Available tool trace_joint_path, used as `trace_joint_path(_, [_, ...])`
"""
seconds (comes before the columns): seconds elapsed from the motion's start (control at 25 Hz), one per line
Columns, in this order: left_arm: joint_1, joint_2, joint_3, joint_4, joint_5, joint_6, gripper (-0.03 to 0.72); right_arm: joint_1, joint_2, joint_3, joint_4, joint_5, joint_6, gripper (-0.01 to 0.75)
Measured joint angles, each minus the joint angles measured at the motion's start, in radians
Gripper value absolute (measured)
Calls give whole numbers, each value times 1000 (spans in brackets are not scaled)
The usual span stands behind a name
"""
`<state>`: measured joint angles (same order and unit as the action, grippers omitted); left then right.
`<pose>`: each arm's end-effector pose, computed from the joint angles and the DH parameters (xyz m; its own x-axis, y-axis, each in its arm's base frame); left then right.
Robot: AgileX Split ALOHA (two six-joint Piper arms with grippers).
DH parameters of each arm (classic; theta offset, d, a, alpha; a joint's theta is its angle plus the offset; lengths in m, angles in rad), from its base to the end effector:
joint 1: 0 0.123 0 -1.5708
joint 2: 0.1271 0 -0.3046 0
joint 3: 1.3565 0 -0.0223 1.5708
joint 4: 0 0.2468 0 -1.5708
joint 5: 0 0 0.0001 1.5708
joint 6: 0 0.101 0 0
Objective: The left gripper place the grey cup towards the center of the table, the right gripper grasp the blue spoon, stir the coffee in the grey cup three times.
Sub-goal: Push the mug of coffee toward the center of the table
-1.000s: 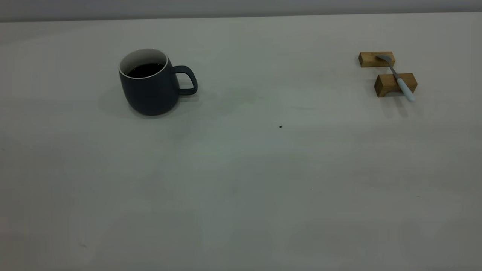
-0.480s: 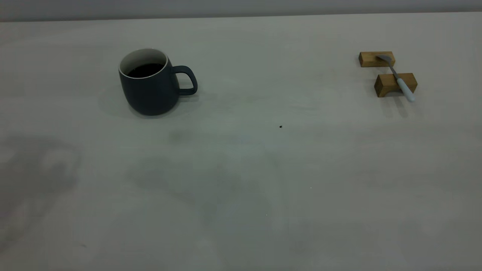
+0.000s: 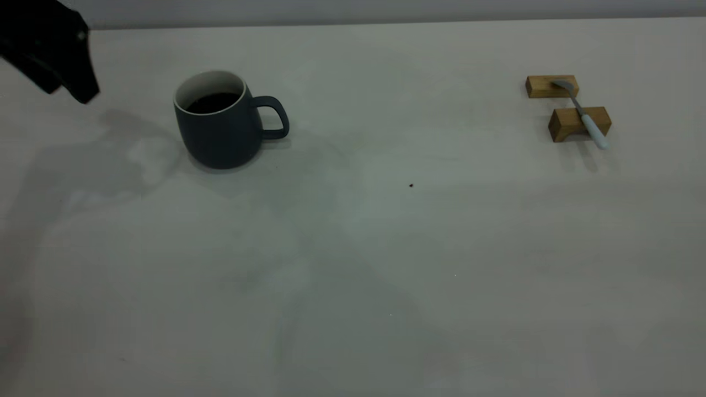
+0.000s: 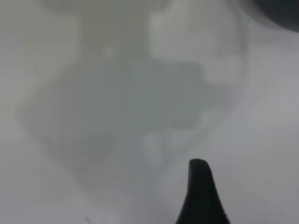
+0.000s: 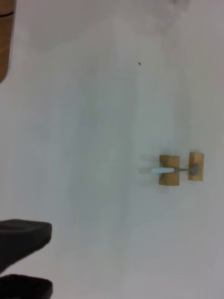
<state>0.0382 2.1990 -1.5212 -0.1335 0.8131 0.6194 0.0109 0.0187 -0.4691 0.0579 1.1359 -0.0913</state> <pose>0.4433 0.0072 0.1268 -0.8617 0.4683 -0.1955 0.4769 0.8789 0.0036 -0.0175 0.0051 0.2559 -0.5578 -0.0728 -0.8268 -0.0917 0.9954 -0.0258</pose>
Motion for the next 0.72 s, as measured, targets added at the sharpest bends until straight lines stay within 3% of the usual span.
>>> trace_joint_path(0.16, [0,77,-92,0,-1,167,585,0,0,0,0,0,0,237])
trace_joint_path(0.48, [-29,130,-101,-3,-83,642,585,0,0,0,0,0,0,237])
trace_joint_path(0.72, [-42,173,-102,-82,-181,862,585,0,0,0,0,0,0,237])
